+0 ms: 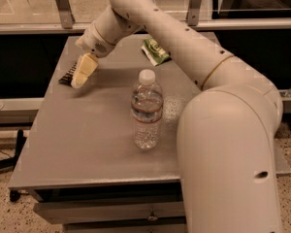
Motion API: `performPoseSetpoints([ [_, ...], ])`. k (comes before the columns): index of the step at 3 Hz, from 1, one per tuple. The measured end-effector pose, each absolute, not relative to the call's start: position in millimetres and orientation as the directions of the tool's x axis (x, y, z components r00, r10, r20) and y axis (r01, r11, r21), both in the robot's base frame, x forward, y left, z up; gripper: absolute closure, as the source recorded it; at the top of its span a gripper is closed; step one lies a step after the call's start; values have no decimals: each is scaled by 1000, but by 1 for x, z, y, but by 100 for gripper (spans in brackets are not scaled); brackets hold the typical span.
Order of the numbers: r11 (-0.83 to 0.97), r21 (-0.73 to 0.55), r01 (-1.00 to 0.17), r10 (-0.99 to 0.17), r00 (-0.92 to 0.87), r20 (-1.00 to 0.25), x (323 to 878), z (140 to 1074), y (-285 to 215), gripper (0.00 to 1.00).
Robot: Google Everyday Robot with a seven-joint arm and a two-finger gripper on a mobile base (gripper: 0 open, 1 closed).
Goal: Move rxbar chocolate near green jalapeno chip bag
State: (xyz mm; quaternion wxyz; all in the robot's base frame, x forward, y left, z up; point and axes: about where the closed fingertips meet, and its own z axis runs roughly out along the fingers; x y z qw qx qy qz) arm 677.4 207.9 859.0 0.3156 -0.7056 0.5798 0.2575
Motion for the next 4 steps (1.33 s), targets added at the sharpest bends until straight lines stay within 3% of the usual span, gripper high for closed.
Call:
performPoseSetpoints([
  [3,-104,-63,-993,-616,114,-779,668,840,230,0],
  [4,-75,-55,-996,-632,90,-769,677,829,222,19],
])
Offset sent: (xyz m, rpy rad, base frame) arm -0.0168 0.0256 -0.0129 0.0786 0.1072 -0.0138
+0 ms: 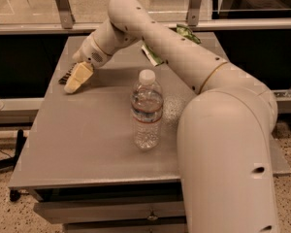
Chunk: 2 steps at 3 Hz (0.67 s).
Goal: Move rxbar chocolate near green jalapeno chip bag
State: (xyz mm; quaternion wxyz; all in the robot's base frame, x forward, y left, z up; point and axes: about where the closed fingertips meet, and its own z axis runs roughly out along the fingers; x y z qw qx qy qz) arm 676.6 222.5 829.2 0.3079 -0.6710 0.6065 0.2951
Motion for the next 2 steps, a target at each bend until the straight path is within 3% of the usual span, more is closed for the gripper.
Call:
performPoseSetpoints([
  [2,-31,-66,-997,-630,70,-773,685,829,208,66],
])
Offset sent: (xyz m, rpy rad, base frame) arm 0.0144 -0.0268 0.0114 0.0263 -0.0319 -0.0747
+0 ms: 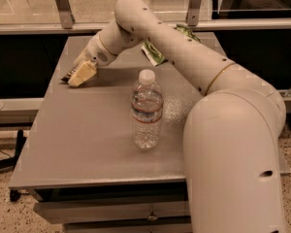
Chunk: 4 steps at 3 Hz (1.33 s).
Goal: Move rxbar chocolate near green jalapeno chip bag
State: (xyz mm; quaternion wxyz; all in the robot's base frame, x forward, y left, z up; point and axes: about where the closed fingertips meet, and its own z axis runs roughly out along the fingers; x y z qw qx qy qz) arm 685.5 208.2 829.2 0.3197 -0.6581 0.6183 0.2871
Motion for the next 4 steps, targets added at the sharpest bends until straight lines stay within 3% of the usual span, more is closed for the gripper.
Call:
performPoseSetpoints([
  [1,-20,-98,-995,-610,89,-787,682,845,204,89],
  [2,-8,-145,-989,-595,121,-795,683,871,198,100],
  [4,42,-229,-972,-603,158,-782,688,914,160,100],
])
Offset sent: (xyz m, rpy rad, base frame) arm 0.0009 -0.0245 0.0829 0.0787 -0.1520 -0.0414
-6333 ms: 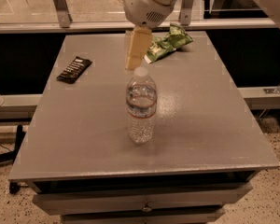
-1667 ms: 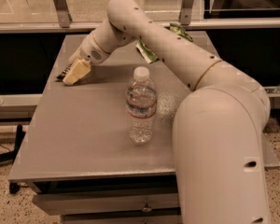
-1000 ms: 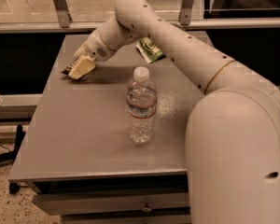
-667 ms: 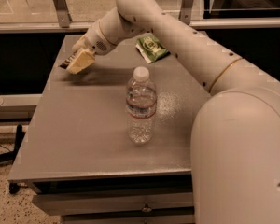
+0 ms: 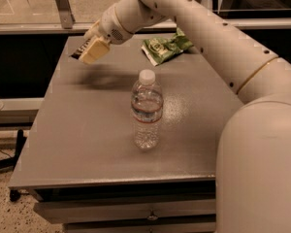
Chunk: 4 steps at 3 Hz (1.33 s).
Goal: Move rxbar chocolate near green jalapeno chip bag
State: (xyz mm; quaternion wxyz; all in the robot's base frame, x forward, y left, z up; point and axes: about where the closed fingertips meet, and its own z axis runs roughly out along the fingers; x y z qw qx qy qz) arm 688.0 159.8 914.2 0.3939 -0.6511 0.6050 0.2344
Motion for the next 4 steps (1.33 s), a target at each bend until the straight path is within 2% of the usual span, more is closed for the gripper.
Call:
performPoseSetpoints([
  [2,97,-258,-961,-627,142,-766,680,929,116,100],
  [4,204,-309,-929,-660,102,-744,660,939,39,100],
])
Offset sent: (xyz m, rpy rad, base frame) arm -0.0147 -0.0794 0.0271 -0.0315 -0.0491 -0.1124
